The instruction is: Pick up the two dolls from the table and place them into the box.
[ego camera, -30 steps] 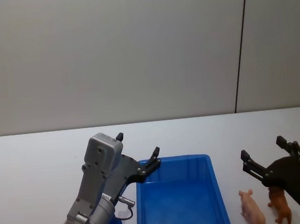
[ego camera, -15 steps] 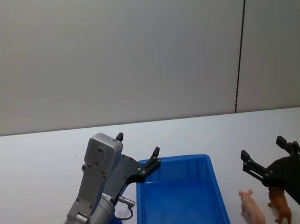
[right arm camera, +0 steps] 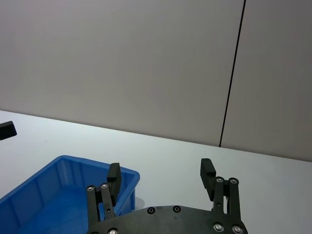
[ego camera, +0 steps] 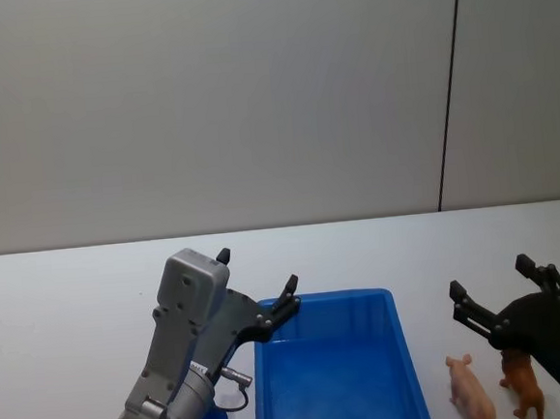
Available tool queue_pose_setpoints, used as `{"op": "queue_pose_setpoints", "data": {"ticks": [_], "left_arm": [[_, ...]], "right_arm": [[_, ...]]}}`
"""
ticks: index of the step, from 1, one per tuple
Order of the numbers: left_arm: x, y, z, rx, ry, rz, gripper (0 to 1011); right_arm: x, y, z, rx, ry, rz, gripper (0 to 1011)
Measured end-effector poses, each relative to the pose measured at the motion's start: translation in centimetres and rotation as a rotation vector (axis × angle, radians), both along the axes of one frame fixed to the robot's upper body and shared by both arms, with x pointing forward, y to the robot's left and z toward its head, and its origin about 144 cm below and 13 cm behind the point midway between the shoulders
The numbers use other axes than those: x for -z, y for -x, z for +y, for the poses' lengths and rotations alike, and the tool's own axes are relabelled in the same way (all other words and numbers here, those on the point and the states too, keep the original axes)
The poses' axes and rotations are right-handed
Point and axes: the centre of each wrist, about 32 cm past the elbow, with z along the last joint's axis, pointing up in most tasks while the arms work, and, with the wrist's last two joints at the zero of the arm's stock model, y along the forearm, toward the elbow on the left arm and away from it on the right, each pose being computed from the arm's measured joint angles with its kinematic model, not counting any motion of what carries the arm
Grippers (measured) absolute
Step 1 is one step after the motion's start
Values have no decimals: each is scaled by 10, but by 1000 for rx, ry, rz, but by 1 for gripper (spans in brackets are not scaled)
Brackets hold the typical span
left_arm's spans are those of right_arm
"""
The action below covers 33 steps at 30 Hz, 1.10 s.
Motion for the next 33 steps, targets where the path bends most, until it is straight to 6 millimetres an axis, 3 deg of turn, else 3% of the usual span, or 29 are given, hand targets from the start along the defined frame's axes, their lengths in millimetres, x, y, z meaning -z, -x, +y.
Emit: {"op": "queue_pose_setpoints", "data": {"ticks": [14,33], "left_arm": [[0,0,0,0,0,0,1002],[0,0,0,0,0,0,1001]], "right_arm": [[2,4,-4,26,9,24,1001],[15,14,-9,107,51,186,1001]]}}
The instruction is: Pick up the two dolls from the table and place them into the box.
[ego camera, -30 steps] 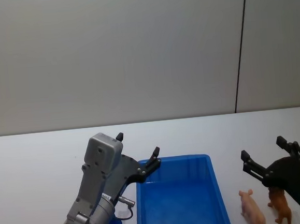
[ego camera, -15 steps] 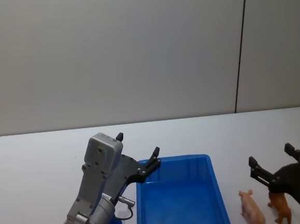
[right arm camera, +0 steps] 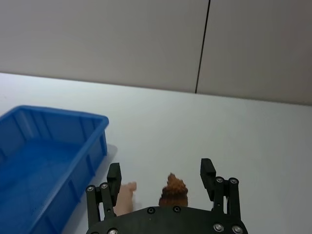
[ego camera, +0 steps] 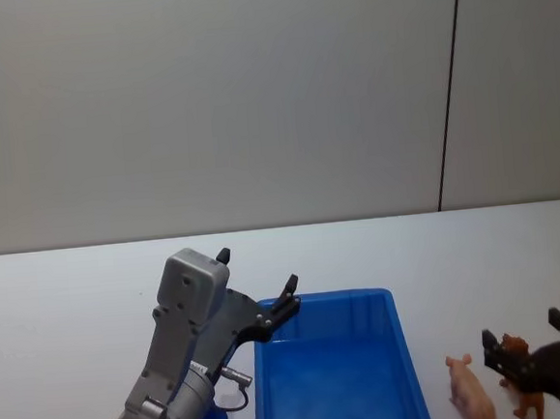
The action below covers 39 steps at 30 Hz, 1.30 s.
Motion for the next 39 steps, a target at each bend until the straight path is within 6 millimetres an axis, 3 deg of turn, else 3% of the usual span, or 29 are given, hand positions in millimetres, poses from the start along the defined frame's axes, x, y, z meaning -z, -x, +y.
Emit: {"op": "queue_pose_setpoints", "data": {"ticks": [21,29,39], "left_arm": [[0,0,0,0,0,0,1002],[0,0,0,0,0,0,1002],[0,0,0,0,0,0,1001]], "right_arm": [[29,11,-6,81,27,148,976],[38,11,-7,84,26,174,792],[45,9,-7,75,23,184,482]]}}
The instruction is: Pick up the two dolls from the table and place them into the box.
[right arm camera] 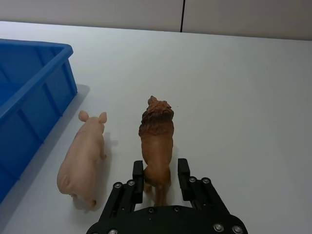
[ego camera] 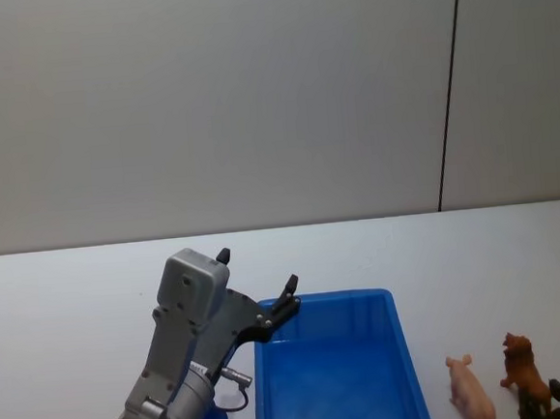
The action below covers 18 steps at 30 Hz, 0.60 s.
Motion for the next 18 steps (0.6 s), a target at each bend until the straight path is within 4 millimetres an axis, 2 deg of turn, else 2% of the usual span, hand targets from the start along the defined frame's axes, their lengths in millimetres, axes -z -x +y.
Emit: {"op": "queue_pose_setpoints", "data": {"ticks": [1,3,4,6,18], "left_arm": [[0,0,0,0,0,0,1001],[0,0,0,0,0,0,1002],[0,0,0,0,0,0,1001],[0,0,0,0,0,0,1002],[0,0,0,0,0,0,1002]], "right_arm": [[0,0,0,-2,-1,-2,423],[0,0,0,-5,-2,-6,389],[0,0,0,-7,-2,-11,319],[0,0,1,-11,-3,-19,293],[-18,1,5,-59,-20,-130,286]]}}
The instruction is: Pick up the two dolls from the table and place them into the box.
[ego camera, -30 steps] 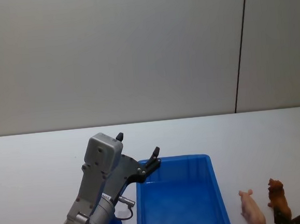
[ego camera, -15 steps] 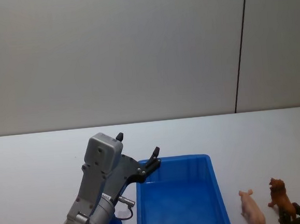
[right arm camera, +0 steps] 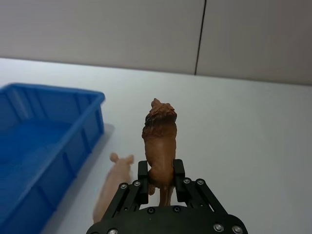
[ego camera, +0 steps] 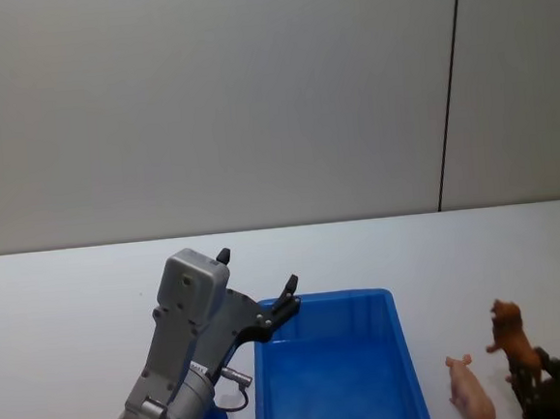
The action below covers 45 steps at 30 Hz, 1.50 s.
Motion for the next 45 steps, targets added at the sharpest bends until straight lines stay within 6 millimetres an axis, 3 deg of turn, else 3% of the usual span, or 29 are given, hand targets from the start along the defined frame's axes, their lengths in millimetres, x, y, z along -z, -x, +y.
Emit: {"op": "queue_pose_setpoints", "data": {"ticks": [18,31,45], "left_arm": [[0,0,0,0,0,0,1002],[0,0,0,0,0,0,1001],[0,0,0,0,0,0,1002]], "right_arm": [[-31,-11,21,-215,-78,-133,286],[-31,-32,47,-373,-126,-94,299],[-28,-42,59,-398,-126,-56,719]]}}
